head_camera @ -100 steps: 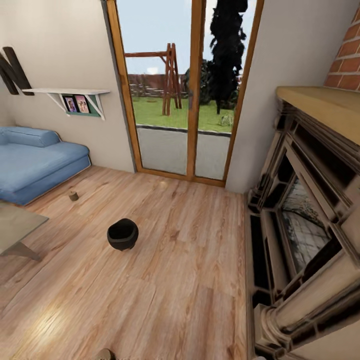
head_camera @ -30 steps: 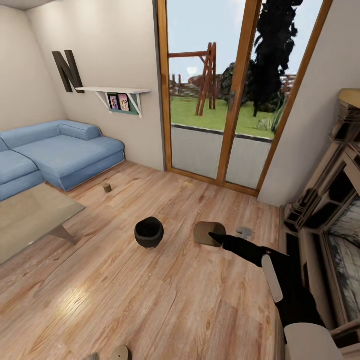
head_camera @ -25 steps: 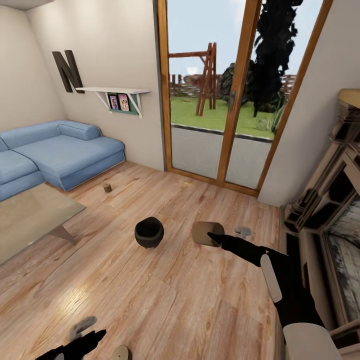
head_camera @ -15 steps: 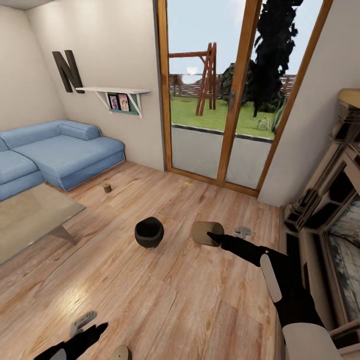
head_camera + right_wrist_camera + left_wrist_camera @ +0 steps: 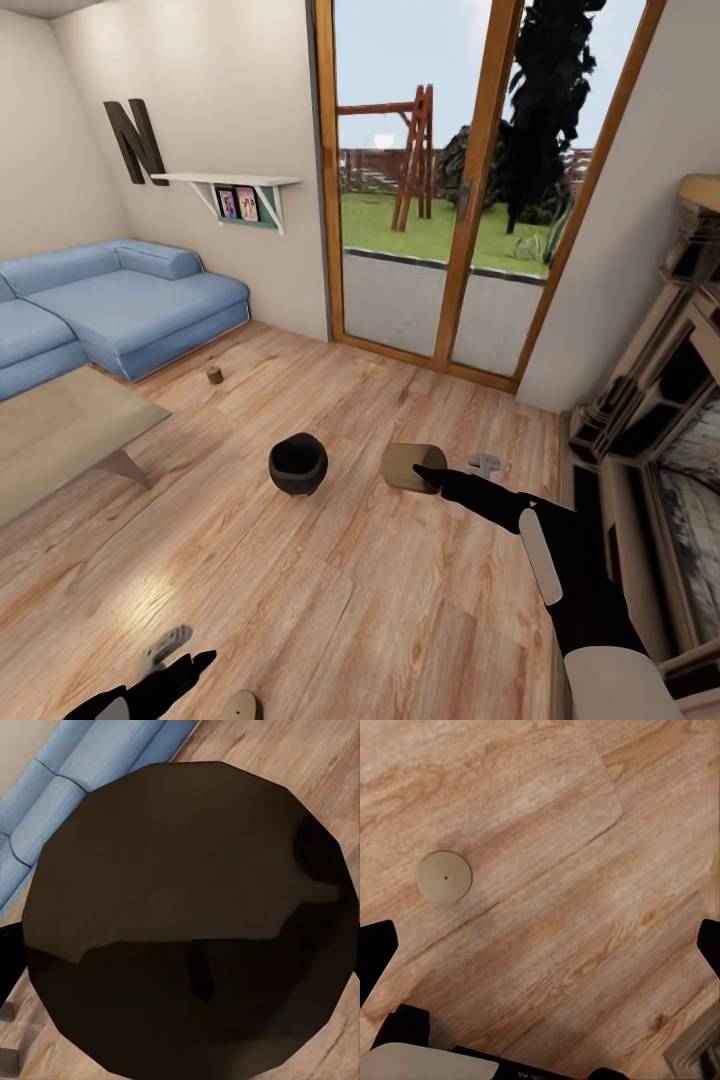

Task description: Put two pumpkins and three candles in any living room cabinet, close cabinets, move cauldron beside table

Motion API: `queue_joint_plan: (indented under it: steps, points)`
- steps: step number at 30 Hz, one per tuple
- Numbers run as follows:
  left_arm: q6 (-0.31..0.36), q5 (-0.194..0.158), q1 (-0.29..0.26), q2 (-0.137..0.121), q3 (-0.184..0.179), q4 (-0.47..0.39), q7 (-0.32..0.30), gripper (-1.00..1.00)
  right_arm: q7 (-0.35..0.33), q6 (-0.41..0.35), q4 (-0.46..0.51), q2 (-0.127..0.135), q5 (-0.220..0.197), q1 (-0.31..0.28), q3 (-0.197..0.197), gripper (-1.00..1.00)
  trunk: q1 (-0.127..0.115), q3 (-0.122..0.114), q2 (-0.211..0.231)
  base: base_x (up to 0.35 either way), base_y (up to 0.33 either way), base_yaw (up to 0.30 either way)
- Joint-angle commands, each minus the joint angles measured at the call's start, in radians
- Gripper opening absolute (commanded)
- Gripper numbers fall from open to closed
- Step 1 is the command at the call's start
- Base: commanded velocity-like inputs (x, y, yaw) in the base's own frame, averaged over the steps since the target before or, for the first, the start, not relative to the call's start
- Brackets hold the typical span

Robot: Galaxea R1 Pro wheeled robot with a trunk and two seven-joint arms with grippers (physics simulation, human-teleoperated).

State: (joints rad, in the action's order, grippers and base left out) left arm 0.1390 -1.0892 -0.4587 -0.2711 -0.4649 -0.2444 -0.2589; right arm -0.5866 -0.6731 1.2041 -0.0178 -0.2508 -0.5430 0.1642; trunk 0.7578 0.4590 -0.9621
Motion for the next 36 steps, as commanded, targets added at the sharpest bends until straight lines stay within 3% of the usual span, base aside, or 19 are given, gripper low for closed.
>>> queue_joint_plan:
  steps: [1, 24, 30, 36]
  points:
    - [0.000, 0.000, 0.000, 0.001, 0.000, -0.001, 0.000, 1.00, 0.001, 0.000, 0.000, 0.001, -0.001, 0.000, 0.000, -1.00, 0.004, 0.003, -0.007, 0.000, 0.000, 0.000]
    - [0.002, 0.002, 0.000, 0.000, 0.003, 0.002, 0.023, 1.00, 0.000, -0.001, -0.001, 0.000, -0.004, 0.000, -0.022, -1.00, 0.092, 0.075, -0.168, 0.000, 0.000, 0.000]
    - [-0.001, 0.002, 0.000, 0.003, 0.016, 0.009, 0.092, 1.00, 0.000, -0.001, -0.001, 0.000, -0.004, 0.000, -0.033, -1.00, 0.115, 0.094, -0.210, 0.000, 0.000, 0.000]
    - [-0.001, 0.000, 0.000, 0.003, 0.024, 0.010, 0.105, 1.00, -0.001, 0.000, 0.000, 0.000, -0.004, 0.000, -0.032, -1.00, 0.138, 0.113, -0.252, 0.000, 0.000, 0.000]
